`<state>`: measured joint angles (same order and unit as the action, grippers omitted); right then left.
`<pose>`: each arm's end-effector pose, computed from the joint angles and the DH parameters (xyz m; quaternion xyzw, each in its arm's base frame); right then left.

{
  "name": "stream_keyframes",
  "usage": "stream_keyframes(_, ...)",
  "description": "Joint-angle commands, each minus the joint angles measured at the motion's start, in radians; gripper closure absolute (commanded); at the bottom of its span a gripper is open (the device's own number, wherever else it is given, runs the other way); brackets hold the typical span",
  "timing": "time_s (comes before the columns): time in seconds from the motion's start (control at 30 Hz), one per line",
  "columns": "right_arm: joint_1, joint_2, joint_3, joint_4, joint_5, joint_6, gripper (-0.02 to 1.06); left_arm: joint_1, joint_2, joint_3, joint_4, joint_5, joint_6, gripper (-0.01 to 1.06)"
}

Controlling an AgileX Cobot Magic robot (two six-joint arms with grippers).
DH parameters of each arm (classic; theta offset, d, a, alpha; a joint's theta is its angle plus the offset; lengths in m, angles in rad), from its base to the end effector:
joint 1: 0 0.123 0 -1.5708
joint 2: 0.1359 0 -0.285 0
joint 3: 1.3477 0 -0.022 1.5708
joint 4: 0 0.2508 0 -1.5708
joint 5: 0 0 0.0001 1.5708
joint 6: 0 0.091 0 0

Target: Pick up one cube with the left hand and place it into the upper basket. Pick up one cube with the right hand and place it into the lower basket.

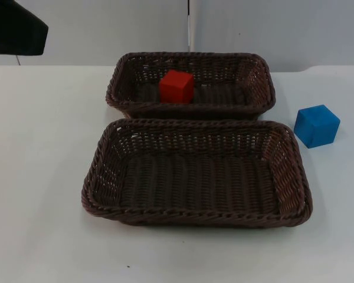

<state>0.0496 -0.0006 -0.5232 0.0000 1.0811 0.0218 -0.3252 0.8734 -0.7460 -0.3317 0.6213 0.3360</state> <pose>-0.0085 -0.0004 0.2820 -0.0118 0.8523 0.0187 0.5226 0.1571 -0.0712 0.3231 0.2135 0.8636 -0.1429 0.4339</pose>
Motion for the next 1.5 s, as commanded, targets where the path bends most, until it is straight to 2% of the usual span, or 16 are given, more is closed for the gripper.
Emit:
stream_keyframes(0.0, -0.005, 0.016, -0.021, 0.005, -0.013, -0.011, -0.01, 0.001, -0.004, 0.003, 0.006, 0.009, -0.008, 0.1)
stream_keyframes(0.33, -0.005, 0.301, -0.113, 0.0, -0.144, -0.027, -0.01, 0.001, -0.004, 0.003, 0.003, 0.017, -0.008, 0.1)
stream_keyframes(0.6, -0.005, 0.643, -0.216, 0.005, -0.235, -0.041, -0.01, 0.001, -0.004, 0.003, 0.003, 0.023, -0.008, 0.1)
stream_keyframes(1.03, -0.005, 1.173, -0.447, 0.007, -0.241, -0.041, -0.01, 0.001, -0.004, 0.003, 0.003, 0.028, -0.008, 0.1)
stream_keyframes(1.47, -0.005, 1.421, -0.6, 0.018, -0.246, -0.069, -0.01, 0.001, -0.004, 0.003, 0.007, 0.028, -0.008, 0.1)
